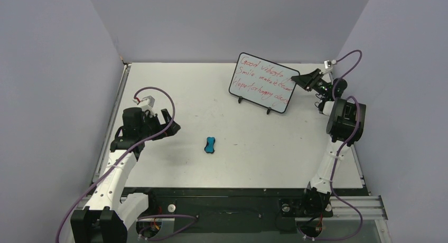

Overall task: Erase the whiteboard
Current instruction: Pick up the whiteboard from the whiteboard stand.

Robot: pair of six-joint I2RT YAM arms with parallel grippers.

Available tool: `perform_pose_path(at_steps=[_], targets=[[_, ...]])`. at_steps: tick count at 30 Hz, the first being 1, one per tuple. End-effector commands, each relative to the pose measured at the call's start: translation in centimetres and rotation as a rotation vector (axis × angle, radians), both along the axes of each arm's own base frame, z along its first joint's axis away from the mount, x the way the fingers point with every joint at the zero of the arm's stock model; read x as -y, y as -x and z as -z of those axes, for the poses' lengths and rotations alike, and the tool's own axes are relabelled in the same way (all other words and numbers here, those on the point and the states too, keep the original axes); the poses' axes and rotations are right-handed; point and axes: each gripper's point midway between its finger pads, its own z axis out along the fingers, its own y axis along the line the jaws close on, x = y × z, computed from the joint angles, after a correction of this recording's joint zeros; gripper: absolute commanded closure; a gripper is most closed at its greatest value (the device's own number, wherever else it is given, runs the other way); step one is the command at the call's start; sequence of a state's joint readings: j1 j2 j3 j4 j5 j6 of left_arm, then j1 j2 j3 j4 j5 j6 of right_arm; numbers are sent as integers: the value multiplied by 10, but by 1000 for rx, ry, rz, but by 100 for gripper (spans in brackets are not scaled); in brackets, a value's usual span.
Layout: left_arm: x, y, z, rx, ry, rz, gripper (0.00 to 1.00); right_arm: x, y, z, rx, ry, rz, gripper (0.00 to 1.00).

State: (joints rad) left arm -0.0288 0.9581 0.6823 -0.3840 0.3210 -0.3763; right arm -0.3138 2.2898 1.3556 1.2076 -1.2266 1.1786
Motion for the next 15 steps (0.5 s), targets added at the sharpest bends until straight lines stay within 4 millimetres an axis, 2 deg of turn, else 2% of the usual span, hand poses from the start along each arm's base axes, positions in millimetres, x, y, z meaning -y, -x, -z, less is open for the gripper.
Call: perform_pose_path(at_steps=[1, 2, 3, 4, 6, 7, 15], targets=[[0, -11, -17, 75, -2, 18, 7, 11, -4, 16, -76, 205, 79, 63], [0, -11, -17, 76, -2, 18, 7, 17, -9, 14, 13, 339, 86, 63], [0, -11, -17, 75, -2, 18, 7, 13, 2, 35, -104, 352, 48, 63], [0, -11, -17, 74, -1, 18, 7, 14, 1, 34, -61, 407, 31, 63], [0, -11, -17, 75, 0, 19, 7, 12, 4, 39, -83, 388, 23, 63], [0, -11, -17, 75, 0, 19, 7, 12, 0, 34, -49, 385, 31, 63], [0, -11, -17, 75, -2, 19, 7, 3, 11, 29, -44, 329, -25, 61]])
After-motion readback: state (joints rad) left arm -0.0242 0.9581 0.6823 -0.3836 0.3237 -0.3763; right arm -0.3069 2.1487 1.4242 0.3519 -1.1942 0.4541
